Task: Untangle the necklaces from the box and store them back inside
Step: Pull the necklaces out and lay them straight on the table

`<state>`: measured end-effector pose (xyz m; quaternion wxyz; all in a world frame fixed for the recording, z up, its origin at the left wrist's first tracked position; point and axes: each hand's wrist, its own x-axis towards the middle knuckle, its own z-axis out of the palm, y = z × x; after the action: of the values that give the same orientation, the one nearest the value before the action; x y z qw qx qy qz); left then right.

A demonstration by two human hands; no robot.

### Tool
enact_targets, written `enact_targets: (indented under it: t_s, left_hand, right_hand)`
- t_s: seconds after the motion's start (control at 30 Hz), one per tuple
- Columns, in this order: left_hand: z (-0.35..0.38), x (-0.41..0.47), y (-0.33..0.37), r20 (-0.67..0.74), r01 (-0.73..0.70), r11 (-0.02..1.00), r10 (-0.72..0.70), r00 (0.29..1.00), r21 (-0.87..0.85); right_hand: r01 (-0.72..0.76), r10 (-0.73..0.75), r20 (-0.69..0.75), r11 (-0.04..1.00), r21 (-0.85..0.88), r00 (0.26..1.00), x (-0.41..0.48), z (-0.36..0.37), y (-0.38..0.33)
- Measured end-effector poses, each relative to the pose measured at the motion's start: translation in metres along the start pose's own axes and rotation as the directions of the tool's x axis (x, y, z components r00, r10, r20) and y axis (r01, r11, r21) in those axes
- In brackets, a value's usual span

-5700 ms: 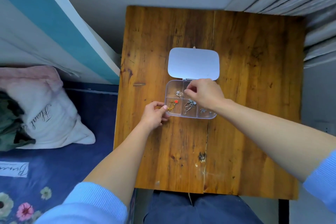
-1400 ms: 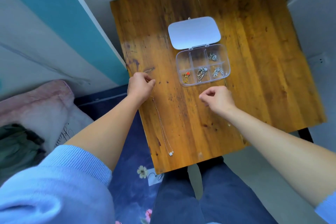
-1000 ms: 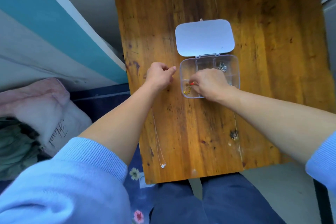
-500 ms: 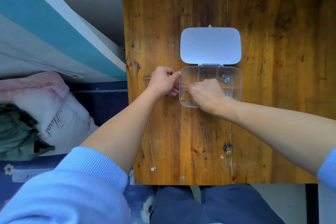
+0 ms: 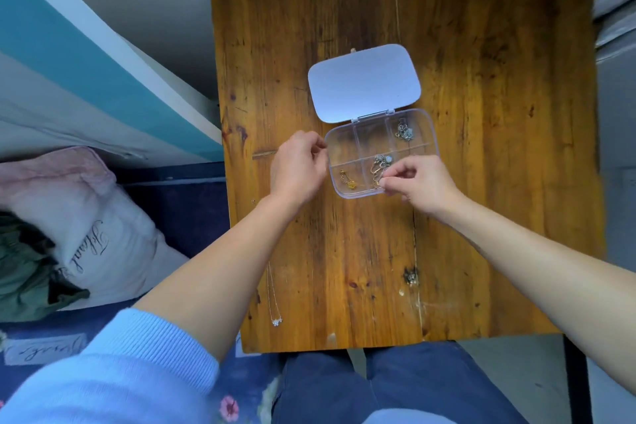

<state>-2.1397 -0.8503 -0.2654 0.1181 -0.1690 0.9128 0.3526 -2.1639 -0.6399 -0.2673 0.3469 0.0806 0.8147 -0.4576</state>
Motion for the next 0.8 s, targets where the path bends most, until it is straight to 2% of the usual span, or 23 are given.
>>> enact_targets:
  t_s: [0.07, 0.17, 0.23, 0.3, 0.37, 0.5, 0.63, 0.8]
  left_hand:
    - [0.006, -0.007, 0.007, 0.045, -0.149, 0.984, 0.145, 0.988, 0.1]
    - [0.022, -0.013, 0.02, 0.208, -0.353, 0.91, 0.311, 0.927, 0.215]
    - [0.035, -0.016, 0.028, 0.337, -0.459, 0.841, 0.361, 0.87, 0.286]
    - [0.047, -0.018, 0.033, 0.45, -0.507, 0.795, 0.339, 0.826, 0.333]
    - [0.056, -0.018, 0.035, 0.494, -0.51, 0.788, 0.31, 0.812, 0.344]
    - [0.058, -0.017, 0.034, 0.413, -0.478, 0.834, 0.347, 0.842, 0.275]
    - [0.052, -0.019, 0.028, 0.373, -0.451, 0.861, 0.348, 0.86, 0.236]
    - [0.033, -0.021, 0.036, 0.332, -0.32, 0.938, 0.262, 0.906, 0.133]
  right_hand:
    - [-0.143, 0.146, 0.006, 0.961, 0.237, 0.989, -0.013, -0.007, 0.011]
    - [-0.291, 0.291, 0.07, 0.846, 0.447, 0.954, -0.03, -0.015, 0.03]
    - [-0.335, 0.329, 0.112, 0.772, 0.54, 0.938, -0.04, -0.017, 0.041]
    - [-0.353, 0.342, 0.144, 0.696, 0.626, 0.929, -0.049, -0.019, 0.051]
    - [-0.356, 0.344, 0.165, 0.622, 0.698, 0.924, -0.056, -0.022, 0.057]
    - [-0.348, 0.35, 0.169, 0.546, 0.762, 0.921, -0.065, -0.03, 0.063]
    - [-0.34, 0.372, 0.151, 0.521, 0.783, 0.916, -0.07, -0.037, 0.065]
    - [-0.325, 0.371, 0.13, 0.533, 0.781, 0.919, -0.076, -0.042, 0.063]
